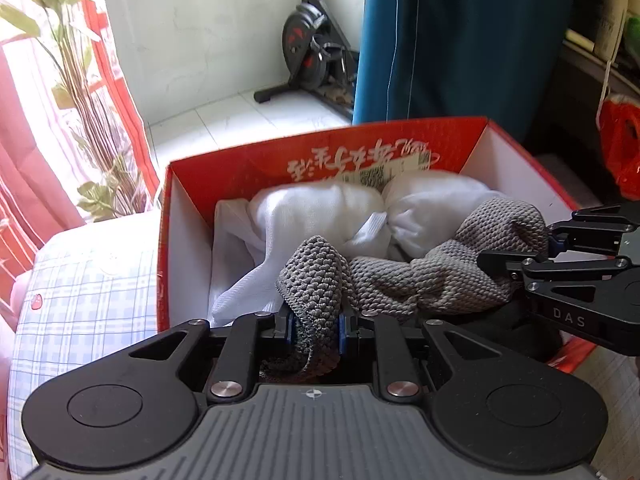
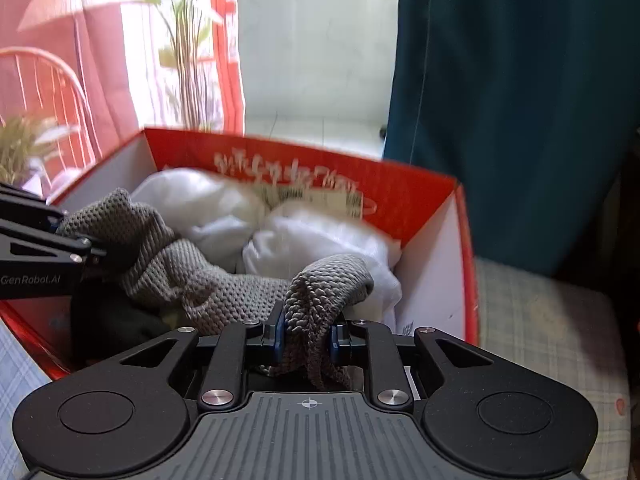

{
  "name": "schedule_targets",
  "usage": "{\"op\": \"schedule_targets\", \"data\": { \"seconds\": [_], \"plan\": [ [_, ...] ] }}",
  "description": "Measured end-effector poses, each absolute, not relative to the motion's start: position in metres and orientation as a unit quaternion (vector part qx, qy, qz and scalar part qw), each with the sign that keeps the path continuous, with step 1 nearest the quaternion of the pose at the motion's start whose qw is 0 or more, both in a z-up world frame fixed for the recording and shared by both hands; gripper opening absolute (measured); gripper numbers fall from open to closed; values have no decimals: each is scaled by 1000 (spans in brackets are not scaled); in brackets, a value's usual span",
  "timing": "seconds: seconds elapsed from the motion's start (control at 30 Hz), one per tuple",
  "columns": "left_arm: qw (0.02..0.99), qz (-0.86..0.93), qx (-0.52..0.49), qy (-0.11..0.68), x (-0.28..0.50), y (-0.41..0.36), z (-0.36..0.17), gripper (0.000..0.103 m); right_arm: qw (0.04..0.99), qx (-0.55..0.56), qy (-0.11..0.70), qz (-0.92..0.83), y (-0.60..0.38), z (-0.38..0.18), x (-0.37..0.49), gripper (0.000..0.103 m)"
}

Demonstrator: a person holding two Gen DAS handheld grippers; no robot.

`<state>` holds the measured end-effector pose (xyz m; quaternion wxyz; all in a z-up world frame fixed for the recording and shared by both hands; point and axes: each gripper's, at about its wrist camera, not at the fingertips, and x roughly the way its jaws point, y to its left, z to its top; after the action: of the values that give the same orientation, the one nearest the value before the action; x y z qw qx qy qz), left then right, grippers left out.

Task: Organize soft objects
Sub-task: 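Lift the grey towel with both grippers and lower it into the box, then open both grippers and withdraw them from the box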

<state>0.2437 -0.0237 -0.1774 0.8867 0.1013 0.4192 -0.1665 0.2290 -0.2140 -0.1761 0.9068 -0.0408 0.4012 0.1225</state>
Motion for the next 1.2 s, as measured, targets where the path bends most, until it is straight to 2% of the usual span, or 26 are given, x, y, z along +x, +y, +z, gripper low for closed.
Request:
{"op": "schedule_targets", "data": {
  "seconds": [0.43,0.53,0.57,0.63,0.7,0.77,0.83,0.9,0.97,1.03,1.1,1.2],
  "plan": [
    [884,-161,102,426,249,-28,-183,21,882,-17,451,136,-217,-182,241,18],
    [886,-158,94,425,247,-25,-180,24,885,-15,446,132,-217,-182,239,21],
    [888,-155,93,424,246,-25,-178,28,887,-16,442,130,-218,-181,237,23],
    [891,-151,90,419,244,-22,-173,37,893,-22,432,125,-217,-177,234,30],
    [896,-149,85,410,238,-20,-166,53,899,-22,418,126,-219,-170,228,34],
    [902,-147,80,398,231,-18,-158,62,905,-23,405,125,-222,-161,223,40],
    [909,-137,80,385,223,-16,-150,74,912,-25,390,122,-226,-150,216,59],
    [916,-130,78,372,215,-15,-140,89,921,-21,371,117,-230,-139,210,71],
    [923,-123,74,358,206,-13,-130,94,928,-11,354,114,-235,-128,204,81],
    [929,-112,71,345,198,-11,-120,99,934,-2,338,114,-239,-116,197,98],
    [936,-100,67,332,188,-9,-109,103,940,3,323,112,-240,-104,190,102],
    [945,-72,63,313,173,-4,-92,103,945,16,306,116,-243,-86,177,102]
  ]
}}
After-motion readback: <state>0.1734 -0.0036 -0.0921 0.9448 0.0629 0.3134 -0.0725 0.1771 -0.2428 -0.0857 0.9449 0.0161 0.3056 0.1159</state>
